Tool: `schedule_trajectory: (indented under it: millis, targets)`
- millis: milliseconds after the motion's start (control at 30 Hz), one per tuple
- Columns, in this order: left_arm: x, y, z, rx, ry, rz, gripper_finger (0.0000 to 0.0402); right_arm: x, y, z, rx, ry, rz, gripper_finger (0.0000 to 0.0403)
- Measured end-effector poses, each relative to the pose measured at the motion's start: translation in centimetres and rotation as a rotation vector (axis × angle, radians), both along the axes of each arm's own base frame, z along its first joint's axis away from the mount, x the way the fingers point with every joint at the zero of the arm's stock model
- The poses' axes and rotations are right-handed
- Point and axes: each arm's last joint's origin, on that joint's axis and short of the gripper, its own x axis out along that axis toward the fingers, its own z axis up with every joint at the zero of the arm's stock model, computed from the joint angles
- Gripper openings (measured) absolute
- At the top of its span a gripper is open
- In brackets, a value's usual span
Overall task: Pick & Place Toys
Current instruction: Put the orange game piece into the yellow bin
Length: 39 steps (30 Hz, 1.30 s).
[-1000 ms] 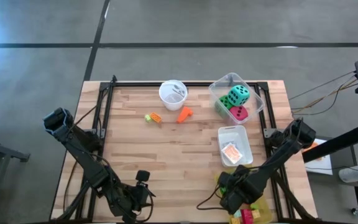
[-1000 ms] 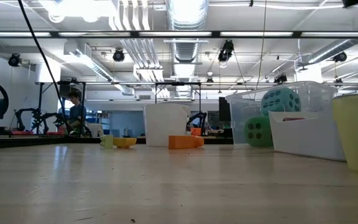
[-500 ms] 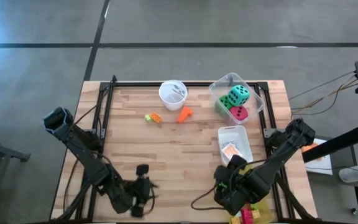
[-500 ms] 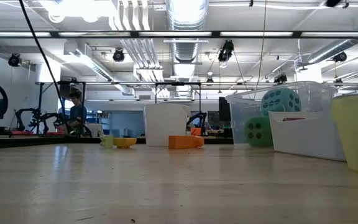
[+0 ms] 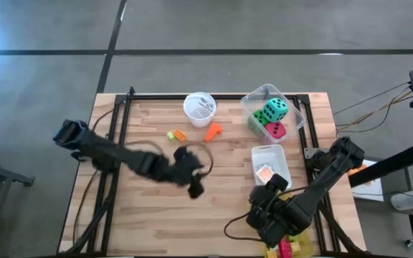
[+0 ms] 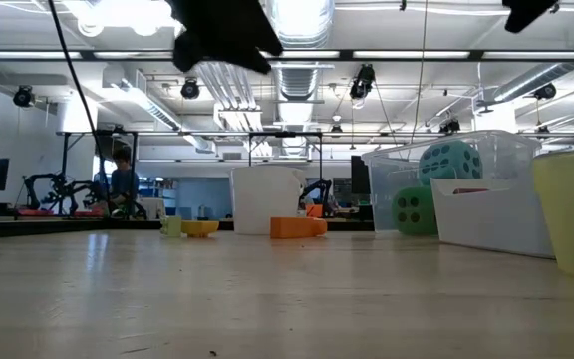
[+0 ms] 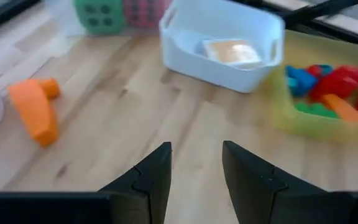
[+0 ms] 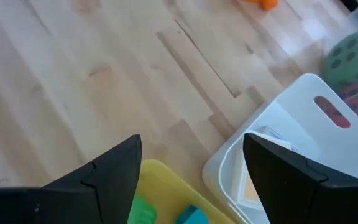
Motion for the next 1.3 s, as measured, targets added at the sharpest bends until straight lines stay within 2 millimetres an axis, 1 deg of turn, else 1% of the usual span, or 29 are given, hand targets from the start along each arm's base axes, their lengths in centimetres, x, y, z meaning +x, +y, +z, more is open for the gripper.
schedule_trajectory:
  millis: [133, 267, 367, 467, 533, 633, 833, 1000, 1133, 1300]
  targets:
    - [1.1, 5.8, -0.4, -0.067, 0.035, 0.095, 0.0146, -0.4, -0.2, -1.1, -0.032, 0.000, -0.025, 0.0275]
    - [1.0, 11.0, -1.4, -0.098, 0.033, 0.263, 0.0146, -0.6, -0.3, -1.8, -0.055, 0.003, -0.033, 0.0275]
    - [0.6, 14.0, -2.1, -0.167, 0.025, 0.319, 0.0146, -0.7, -0.4, -2.2, -0.078, 0.003, -0.027, 0.0275]
    - [0.7, 16.0, -2.8, -0.239, 0.021, 0.336, 0.0146, -0.9, -0.3, -2.5, -0.092, 0.010, -0.018, 0.0275]
    - [0.9, 16.7, -3.4, -0.255, 0.039, 0.344, 0.0150, -1.1, -0.3, -2.7, -0.107, 0.011, -0.011, 0.0275]
    - [1.7, 17.0, -4.5, -0.273, 0.071, 0.337, 0.0168, -1.3, -0.2, -3.0, -0.123, 0.009, 0.001, 0.0275]
    - [3.0, 17.4, -6.6, -0.271, 0.133, 0.334, 0.0234, -1.7, 0.1, -3.7, -0.126, 0.014, 0.015, 0.0275]
    - [4.1, 17.6, -9.1, -0.266, 0.181, 0.334, 0.0279, -1.7, 0.1, -3.7, -0.126, 0.013, 0.014, 0.0275]
    - [4.7, 17.8, -11.0, -0.227, 0.233, 0.328, 0.0299, -1.7, 0.2, -3.6, -0.122, 0.009, 0.015, 0.0275]
    - [5.4, 18.0, -11.9, -0.153, 0.247, 0.314, 0.0305, -1.7, 0.2, -3.6, -0.121, 0.010, 0.022, 0.0275]
